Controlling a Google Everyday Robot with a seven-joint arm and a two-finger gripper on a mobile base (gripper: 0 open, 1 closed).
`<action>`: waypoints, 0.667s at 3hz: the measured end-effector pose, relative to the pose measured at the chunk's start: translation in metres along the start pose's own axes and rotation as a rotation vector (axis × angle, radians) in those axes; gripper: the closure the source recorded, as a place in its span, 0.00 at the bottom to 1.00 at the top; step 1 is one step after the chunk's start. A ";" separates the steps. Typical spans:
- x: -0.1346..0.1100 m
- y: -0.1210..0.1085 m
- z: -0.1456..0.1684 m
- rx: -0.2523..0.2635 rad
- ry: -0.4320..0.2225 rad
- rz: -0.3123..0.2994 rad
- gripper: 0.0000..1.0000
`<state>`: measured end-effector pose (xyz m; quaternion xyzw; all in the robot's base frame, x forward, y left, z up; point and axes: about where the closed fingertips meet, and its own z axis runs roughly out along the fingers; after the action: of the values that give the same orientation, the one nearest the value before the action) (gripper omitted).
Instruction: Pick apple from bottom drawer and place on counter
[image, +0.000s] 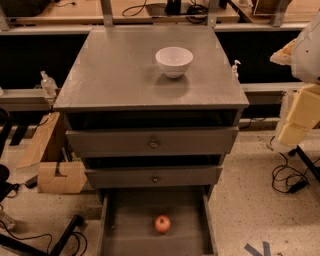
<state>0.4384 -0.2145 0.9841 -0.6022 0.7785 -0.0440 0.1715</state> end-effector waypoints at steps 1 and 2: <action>0.000 0.000 0.000 0.000 0.000 0.000 0.00; 0.008 0.002 0.010 0.005 -0.063 0.004 0.00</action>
Offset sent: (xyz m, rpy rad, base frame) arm -0.0005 -0.0247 -0.0446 0.2176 -0.0614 0.0467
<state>0.4383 -0.2206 0.9727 -0.6012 0.7738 -0.0264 0.1977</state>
